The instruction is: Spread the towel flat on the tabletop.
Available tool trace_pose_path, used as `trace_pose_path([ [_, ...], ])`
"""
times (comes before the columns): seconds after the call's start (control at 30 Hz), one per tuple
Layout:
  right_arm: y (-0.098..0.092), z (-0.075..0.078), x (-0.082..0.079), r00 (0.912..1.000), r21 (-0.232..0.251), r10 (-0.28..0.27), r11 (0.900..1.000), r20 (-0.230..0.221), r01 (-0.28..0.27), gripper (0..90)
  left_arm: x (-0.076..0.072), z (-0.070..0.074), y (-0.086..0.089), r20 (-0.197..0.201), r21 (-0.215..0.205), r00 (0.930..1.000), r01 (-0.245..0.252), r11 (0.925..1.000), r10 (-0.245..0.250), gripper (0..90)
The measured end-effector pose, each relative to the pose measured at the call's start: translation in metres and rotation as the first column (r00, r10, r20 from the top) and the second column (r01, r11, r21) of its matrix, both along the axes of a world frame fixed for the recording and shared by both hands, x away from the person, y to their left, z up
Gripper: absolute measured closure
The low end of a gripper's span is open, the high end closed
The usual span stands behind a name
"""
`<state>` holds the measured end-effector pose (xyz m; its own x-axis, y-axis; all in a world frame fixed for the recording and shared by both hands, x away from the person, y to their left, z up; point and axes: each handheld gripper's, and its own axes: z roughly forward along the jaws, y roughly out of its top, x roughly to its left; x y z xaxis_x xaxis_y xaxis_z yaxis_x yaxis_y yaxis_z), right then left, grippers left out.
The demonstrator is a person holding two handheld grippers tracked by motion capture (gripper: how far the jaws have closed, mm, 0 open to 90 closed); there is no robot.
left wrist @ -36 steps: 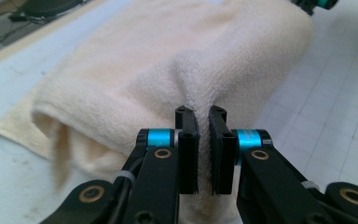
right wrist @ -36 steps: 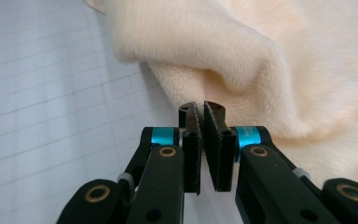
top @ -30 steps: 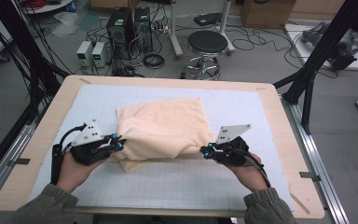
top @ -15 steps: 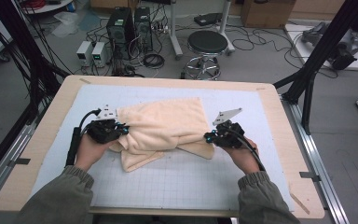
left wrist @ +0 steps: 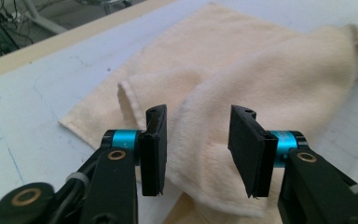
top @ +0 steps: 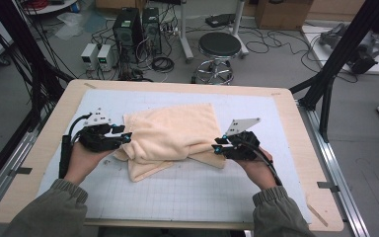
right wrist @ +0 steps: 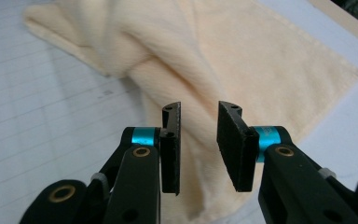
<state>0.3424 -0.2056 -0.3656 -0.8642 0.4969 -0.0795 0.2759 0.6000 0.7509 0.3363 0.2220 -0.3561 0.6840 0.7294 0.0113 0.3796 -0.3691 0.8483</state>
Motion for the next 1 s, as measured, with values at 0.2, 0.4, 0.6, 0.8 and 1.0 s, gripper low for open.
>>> trace_pose_path([
  [0.2,0.025,-0.006,-0.011,0.9974,-0.040,0.069,0.997,0.018,-0.068,68.4,-0.023,-0.013,-0.022,0.007,0.021,0.9944,0.106,0.9942,-0.106,53.6],
  [0.4,0.047,-0.033,0.003,0.9976,-0.017,0.067,0.998,-0.014,-0.067,66.2,-0.021,-0.043,-0.054,-0.028,0.072,0.9824,0.186,0.9799,-0.184,49.1],
  [0.6,0.073,-0.051,0.020,0.9992,-0.014,0.040,0.999,-0.005,-0.040,57.1,-0.001,-0.065,-0.067,-0.079,0.132,0.9894,0.132,0.9825,-0.122,52.2],
  [0.8,0.085,-0.061,0.027,0.9999,-0.014,-0.010,1.000,-0.007,0.010,70.8,0.005,-0.067,-0.069,-0.065,0.133,0.9936,0.101,0.9860,-0.093,68.3],
  [1.0,0.077,-0.053,0.023,0.9990,-0.021,0.033,0.999,-0.030,-0.033,84.9,-0.002,-0.055,-0.061,-0.058,0.103,0.9919,0.119,0.9876,-0.113,81.2],
])
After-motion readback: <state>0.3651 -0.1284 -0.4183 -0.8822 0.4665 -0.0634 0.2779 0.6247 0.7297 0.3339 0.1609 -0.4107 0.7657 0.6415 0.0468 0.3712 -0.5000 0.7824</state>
